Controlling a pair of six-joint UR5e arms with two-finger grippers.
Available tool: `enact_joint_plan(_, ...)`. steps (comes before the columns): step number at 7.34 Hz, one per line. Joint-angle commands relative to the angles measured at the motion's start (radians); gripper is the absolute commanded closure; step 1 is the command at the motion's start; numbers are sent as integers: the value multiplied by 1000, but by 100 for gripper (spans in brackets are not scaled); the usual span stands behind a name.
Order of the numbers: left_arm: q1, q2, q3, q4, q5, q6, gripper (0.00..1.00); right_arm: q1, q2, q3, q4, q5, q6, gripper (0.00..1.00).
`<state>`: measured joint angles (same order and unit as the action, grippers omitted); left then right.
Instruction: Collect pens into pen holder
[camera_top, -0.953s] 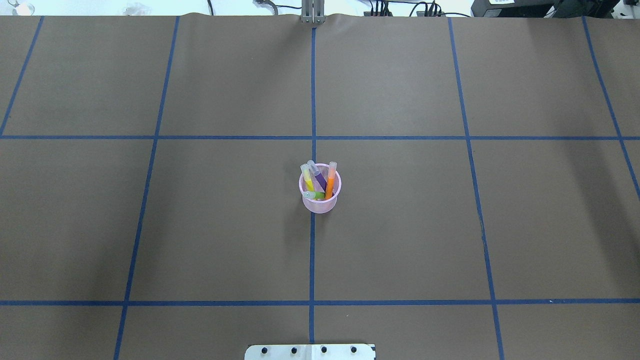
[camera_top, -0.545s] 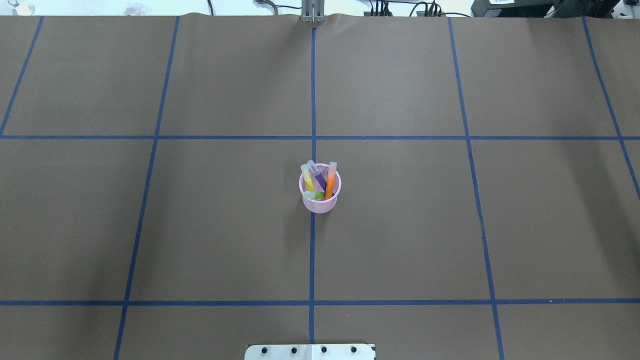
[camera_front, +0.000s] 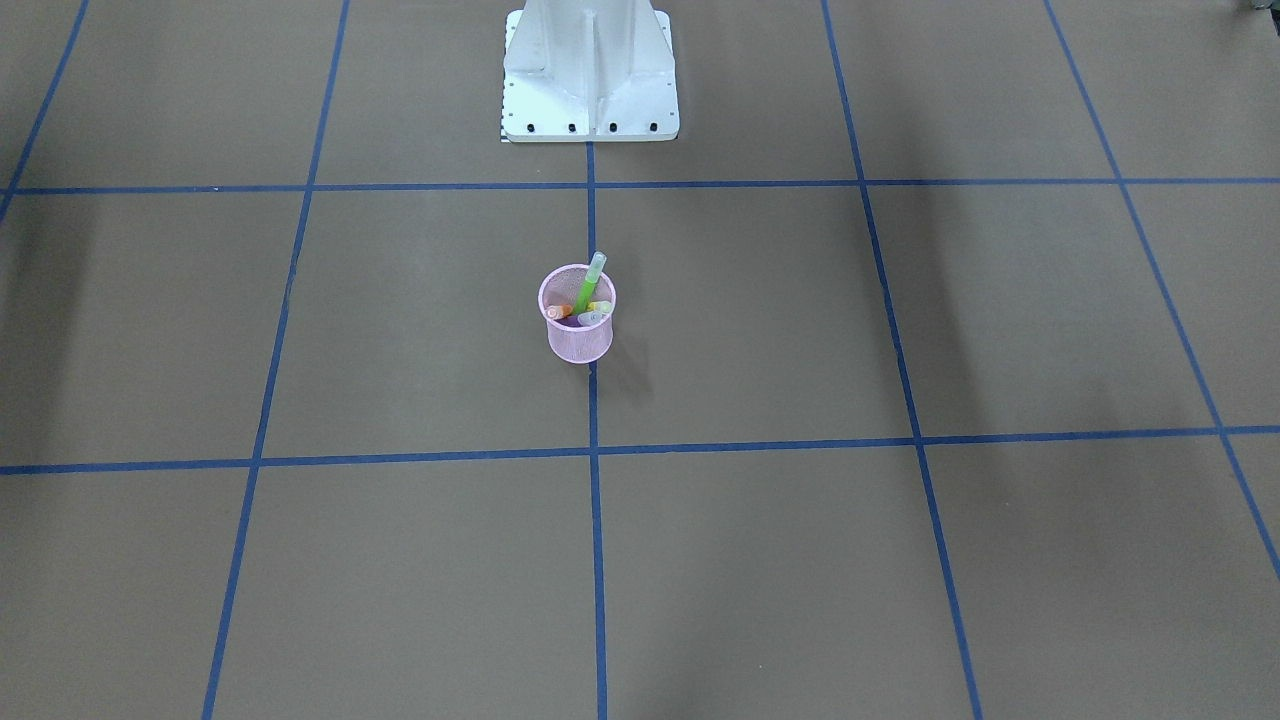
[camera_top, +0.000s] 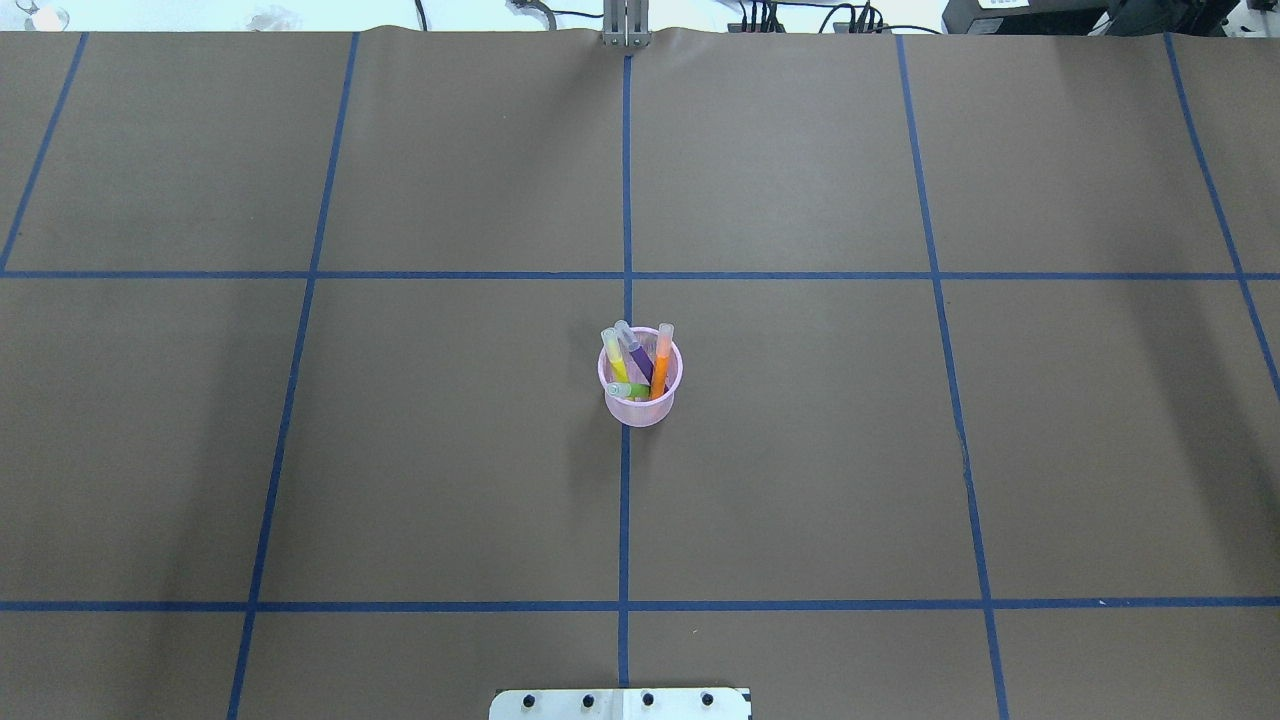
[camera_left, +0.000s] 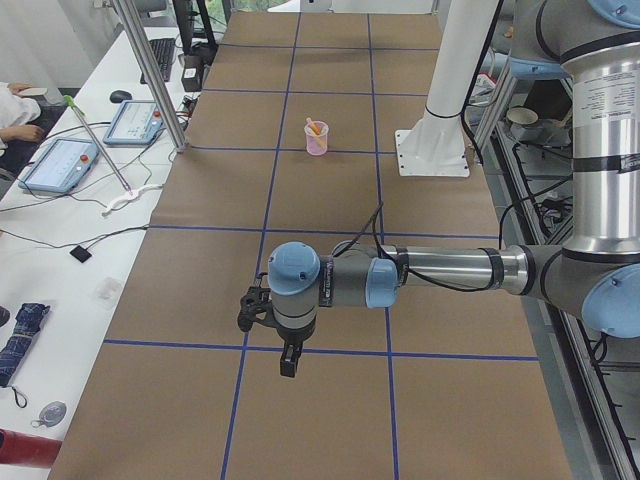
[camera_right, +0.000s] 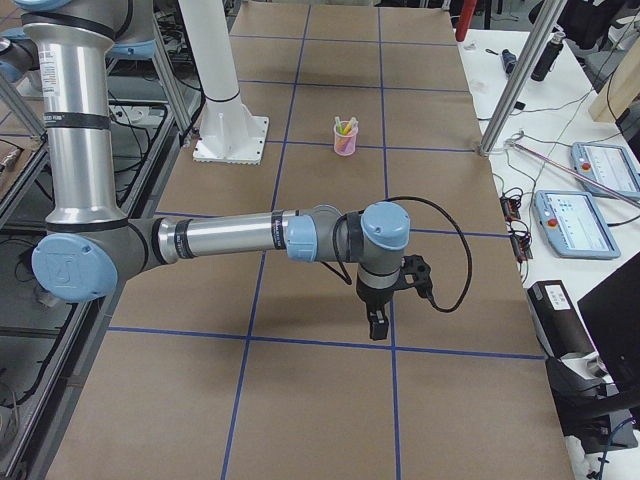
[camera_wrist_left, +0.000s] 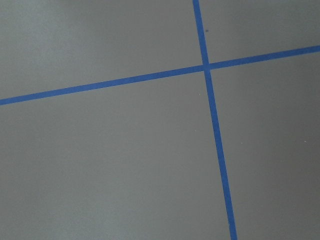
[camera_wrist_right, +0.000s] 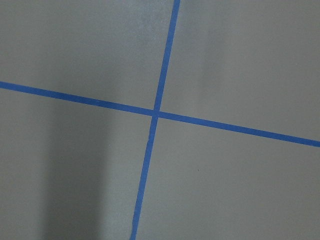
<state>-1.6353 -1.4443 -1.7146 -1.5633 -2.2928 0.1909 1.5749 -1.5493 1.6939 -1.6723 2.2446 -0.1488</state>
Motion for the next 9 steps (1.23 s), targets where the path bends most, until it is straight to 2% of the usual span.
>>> enact_joint_plan(1, 0, 1, 1, 2, 6, 4, 0, 0, -2, 0, -1, 1, 0, 0)
enact_joint_plan(9, 2, 27, 1, -3, -2, 5, 0, -1, -2, -3, 0, 0, 0, 0)
